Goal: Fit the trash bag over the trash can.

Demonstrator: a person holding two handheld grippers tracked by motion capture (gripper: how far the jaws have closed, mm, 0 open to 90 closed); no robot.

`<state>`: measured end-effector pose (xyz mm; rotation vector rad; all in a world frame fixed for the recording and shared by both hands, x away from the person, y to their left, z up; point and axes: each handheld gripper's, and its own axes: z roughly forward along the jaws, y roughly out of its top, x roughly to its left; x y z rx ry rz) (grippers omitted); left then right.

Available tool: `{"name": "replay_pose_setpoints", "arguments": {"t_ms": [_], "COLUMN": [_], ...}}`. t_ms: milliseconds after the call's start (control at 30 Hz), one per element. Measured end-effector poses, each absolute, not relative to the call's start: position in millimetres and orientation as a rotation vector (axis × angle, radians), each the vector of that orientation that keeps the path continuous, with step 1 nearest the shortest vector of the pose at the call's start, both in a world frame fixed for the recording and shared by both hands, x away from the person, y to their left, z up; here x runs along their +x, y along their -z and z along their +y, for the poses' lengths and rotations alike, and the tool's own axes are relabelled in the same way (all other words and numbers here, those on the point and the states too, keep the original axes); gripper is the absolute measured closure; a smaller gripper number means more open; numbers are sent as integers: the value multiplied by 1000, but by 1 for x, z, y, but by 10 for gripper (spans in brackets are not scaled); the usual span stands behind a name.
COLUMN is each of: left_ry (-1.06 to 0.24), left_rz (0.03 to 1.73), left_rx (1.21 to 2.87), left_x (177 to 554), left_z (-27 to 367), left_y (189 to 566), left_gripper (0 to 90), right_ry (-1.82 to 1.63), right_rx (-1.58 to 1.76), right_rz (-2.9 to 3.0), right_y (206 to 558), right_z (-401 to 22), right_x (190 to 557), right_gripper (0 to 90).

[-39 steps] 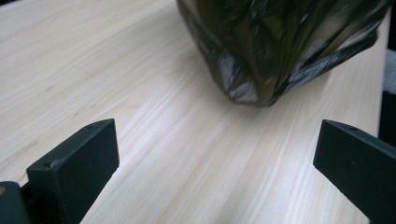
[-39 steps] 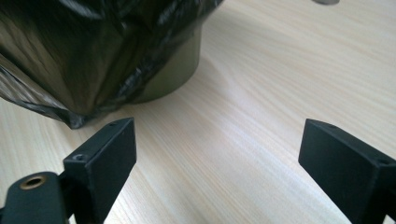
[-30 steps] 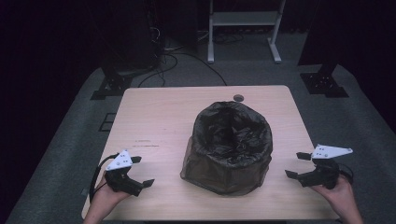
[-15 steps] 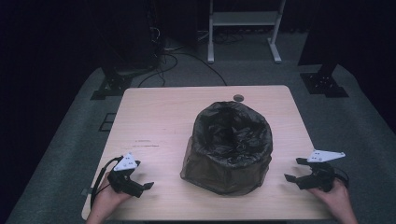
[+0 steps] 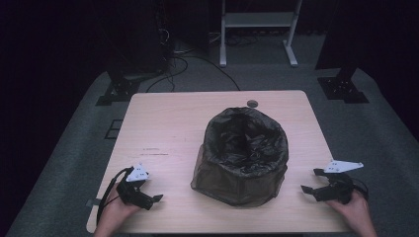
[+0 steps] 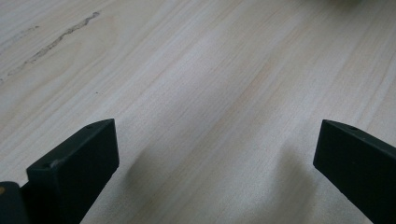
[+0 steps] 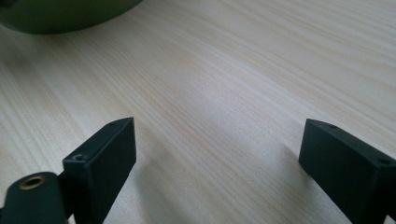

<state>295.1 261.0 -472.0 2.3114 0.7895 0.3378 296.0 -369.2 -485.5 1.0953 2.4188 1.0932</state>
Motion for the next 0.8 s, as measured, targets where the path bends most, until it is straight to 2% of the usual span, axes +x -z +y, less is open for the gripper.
{"name": "replay_pose_setpoints", "arguments": {"t_ms": [633, 800], "left_ry": [-319, -335], "left_rz": [789, 764], "left_rx": [2299, 2244], "left_x": [295, 293], "left_z": [260, 263], "left_y": [479, 483], "left_gripper": [0, 0], "right_ry": [-1046, -1045], "right_rx": [1065, 1067], "right_rz": [2400, 2399], "right_y": [487, 487], "right_z": [-365, -365], "right_x": [293, 293], "right_gripper": [98, 98]}}
